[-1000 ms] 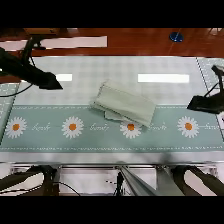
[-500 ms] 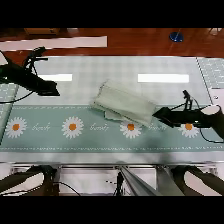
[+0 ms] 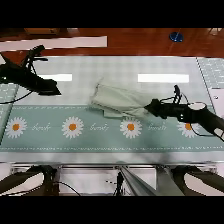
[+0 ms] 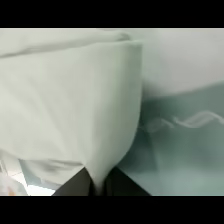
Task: Fold the shirts.
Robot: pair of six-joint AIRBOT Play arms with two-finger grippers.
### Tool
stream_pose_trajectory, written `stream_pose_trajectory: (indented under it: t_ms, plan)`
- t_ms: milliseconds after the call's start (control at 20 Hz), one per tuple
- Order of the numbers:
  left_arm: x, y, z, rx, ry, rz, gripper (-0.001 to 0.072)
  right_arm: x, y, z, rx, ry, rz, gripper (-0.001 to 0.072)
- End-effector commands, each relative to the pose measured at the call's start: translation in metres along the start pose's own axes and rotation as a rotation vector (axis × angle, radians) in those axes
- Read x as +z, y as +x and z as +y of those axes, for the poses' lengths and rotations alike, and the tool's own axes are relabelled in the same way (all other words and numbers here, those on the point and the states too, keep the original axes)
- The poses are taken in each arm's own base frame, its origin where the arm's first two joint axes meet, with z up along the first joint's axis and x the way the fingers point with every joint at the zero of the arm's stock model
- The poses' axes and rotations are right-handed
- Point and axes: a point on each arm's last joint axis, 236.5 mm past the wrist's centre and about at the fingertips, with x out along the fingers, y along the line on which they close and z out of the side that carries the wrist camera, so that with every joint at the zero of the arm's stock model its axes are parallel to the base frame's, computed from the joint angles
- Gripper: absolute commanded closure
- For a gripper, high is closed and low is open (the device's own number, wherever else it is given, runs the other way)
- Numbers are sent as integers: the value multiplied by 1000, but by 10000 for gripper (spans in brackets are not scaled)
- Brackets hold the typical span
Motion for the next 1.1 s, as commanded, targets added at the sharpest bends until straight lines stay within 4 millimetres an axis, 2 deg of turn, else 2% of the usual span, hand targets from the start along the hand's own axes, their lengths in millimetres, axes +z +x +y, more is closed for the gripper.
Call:
stream_pose_trajectory:
  t_ms: [0,100,150,200,350,450,500,600,850,950,1050]
  plan:
    - [0,-3,-3,-5,6,-7,638,40,-64,36,40,-96,-95,686]
    - [0,-3,-3,-4,26,-8,638,68,-129,30,-68,-102,-199,686]
    - [2,-3,-2,-3,26,-14,637,75,-164,20,-146,-93,-236,686]
    - [2,-3,-2,-2,32,-15,637,74,-200,5,-242,-67,-253,686]
    - [3,-3,-2,0,78,-18,637,50,-300,-42,-532,65,-298,687]
    - [8,-3,-1,6,86,-40,637,22,-358,-77,-732,193,-312,686]
    - [11,-3,0,12,106,-55,638,-3,-382,-98,-835,281,-276,686]
    - [19,-4,3,25,132,-87,637,-52,-419,-126,-996,453,-189,686]
    - [24,-4,4,33,156,-105,638,-114,-459,-144,-1156,734,-135,686]
    - [24,-5,7,36,150,-109,638,-130,-466,-150,-1203,788,-111,687]
    - [27,-7,11,44,142,-121,638,-148,-463,-160,-1219,849,-56,686]
